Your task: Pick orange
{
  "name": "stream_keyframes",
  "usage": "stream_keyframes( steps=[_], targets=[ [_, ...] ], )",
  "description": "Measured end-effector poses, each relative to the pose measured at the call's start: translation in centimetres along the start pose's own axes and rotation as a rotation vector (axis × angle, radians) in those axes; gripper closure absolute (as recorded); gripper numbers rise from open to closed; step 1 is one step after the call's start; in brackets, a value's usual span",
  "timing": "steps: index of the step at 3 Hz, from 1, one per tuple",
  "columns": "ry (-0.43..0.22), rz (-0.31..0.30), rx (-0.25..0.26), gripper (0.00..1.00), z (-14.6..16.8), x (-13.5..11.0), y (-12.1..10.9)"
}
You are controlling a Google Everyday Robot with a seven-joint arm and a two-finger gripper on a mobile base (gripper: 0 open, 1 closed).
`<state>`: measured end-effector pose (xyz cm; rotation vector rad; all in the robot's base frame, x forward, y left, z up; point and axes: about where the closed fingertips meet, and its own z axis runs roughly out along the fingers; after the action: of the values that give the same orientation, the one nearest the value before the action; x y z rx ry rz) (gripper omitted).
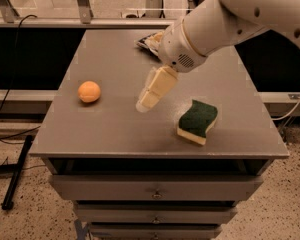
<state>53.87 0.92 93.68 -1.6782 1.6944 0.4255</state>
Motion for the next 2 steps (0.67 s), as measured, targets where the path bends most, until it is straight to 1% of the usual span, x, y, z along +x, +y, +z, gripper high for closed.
stream_keyframes(
  steps=[1, 2],
  targets=[
    [-0.095, 0.011, 0.023, 0.0, 4.1, -1.2, -2.5],
    [-0.182, 0.044, 0.021, 0.0, 7.5, -2.1, -4.0]
  ],
)
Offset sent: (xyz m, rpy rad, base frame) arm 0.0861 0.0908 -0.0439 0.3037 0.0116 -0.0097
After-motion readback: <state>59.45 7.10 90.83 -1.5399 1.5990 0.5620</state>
